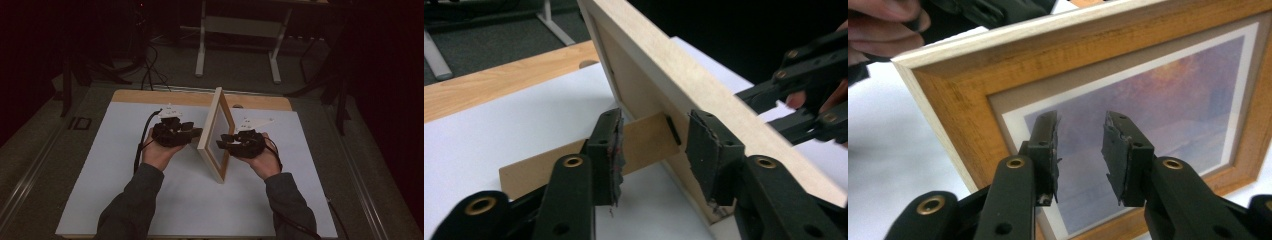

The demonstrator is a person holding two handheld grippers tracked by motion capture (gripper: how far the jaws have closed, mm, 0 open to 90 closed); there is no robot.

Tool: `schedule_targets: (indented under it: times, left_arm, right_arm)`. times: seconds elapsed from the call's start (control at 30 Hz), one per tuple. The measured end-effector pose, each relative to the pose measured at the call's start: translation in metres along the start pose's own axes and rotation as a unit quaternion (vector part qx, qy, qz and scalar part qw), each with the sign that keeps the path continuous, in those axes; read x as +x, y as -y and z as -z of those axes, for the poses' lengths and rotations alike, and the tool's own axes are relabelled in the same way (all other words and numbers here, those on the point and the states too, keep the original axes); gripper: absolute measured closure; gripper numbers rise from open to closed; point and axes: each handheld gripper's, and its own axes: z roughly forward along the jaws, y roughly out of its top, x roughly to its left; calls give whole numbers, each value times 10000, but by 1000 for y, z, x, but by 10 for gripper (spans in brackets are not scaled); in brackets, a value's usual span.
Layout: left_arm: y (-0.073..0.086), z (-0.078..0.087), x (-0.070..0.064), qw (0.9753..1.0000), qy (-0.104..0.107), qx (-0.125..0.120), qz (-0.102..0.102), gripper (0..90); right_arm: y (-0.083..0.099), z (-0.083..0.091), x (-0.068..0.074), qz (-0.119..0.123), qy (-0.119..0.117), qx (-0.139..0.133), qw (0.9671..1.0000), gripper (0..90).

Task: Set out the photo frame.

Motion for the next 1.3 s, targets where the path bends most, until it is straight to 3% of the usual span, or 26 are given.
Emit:
schedule_targets:
  times: [0.3, 0.6, 0.83, 0.97, 1.13, 1.3]
  left_arm:
    - [-8, 14, -8, 9998, 66, -117, 160, 542]
    - [-12, 15, -27, 9998, 182, 4, 63, 490]
    - [-10, 9, -42, 9997, -129, 174, -102, 318]
    - [-8, 5, -51, 9994, -199, 223, -186, 278]
    - [-2, -4, -61, 9982, -316, 409, -319, 285]
    - [2, -10, -63, 9975, -373, 546, -239, 385]
  right_arm:
    - [3, 3, -3, -63, 78, -37, 9999, 635]
    - [6, 3, -5, -88, 107, -23, 9999, 629]
    - [8, 4, -6, -112, 119, -22, 9999, 626]
    - [10, 5, -7, -141, 121, -20, 9998, 625]
    - [11, 6, -7, -146, 127, -8, 9998, 624]
    - [13, 8, -9, -150, 152, -7, 9998, 624]
